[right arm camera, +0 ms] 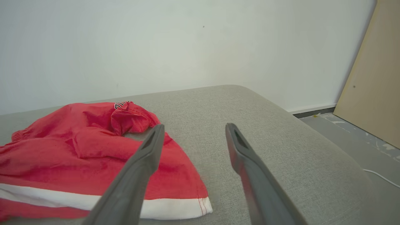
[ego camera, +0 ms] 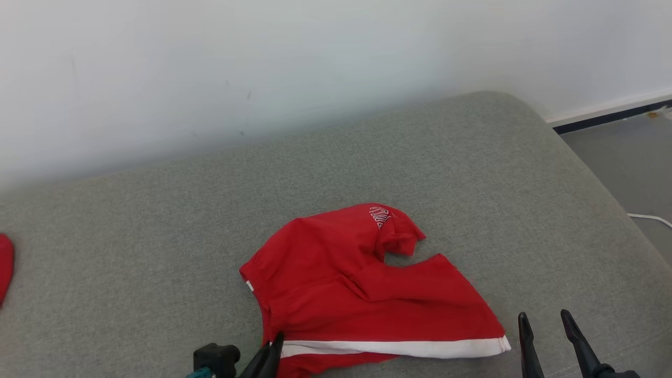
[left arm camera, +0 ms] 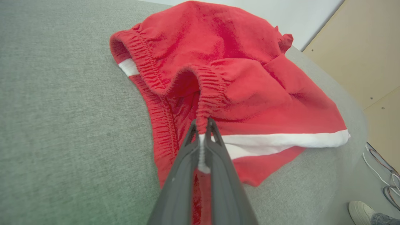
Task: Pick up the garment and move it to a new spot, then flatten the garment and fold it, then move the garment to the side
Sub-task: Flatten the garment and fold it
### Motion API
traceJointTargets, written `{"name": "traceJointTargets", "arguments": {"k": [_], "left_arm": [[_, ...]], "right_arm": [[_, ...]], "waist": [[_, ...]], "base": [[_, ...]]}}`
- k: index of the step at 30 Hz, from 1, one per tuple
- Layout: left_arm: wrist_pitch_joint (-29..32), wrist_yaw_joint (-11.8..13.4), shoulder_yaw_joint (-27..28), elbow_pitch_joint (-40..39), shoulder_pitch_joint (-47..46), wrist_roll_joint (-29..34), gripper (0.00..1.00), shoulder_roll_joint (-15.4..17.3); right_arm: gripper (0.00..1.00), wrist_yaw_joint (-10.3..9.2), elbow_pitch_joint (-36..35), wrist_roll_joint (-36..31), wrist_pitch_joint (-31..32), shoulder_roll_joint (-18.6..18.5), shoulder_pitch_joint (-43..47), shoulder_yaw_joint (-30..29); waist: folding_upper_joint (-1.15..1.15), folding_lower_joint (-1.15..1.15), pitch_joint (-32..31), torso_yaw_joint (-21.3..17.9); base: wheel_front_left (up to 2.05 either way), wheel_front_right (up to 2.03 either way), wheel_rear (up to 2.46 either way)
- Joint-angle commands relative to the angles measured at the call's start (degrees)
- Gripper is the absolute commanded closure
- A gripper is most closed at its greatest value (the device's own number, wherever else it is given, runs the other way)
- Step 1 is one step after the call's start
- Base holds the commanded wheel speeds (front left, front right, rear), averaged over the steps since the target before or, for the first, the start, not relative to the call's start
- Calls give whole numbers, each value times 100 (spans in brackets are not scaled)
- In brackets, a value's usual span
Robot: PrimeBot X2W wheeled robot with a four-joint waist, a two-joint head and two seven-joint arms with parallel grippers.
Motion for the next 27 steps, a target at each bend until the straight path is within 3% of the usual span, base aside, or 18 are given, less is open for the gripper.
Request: {"name": "traceJointTargets", "arguments": {"k": [1,17,24,25,26,27], "left_arm": [[-50,37,73,24,-13,-69,100,60],[-83,198,872,-325,398,54,100,299],[-84,226,1027,-441,606,195,100,193],[-85,234,1058,-468,623,228,66,178],[-85,240,1106,-498,641,250,0,163],[-85,227,1126,-513,665,285,0,153]], "right_arm": [[0,-15,13,50,-2,-1,-5,-2],[0,-15,198,64,43,-1,21,68],[0,-15,387,-5,310,-1,-175,179],[0,-15,391,-8,317,-2,-192,181],[0,-15,393,-4,327,-2,-209,200],[0,-15,394,6,329,-2,-216,204]], "waist": [[0,0,-5,69],[0,0,-37,530],[0,0,-67,794],[0,0,-78,832],[0,0,-87,862],[0,0,-98,900]], "base": [[0,0,0],[0,0,0],[0,0,0],[0,0,0],[0,0,0],[0,0,0]]}}
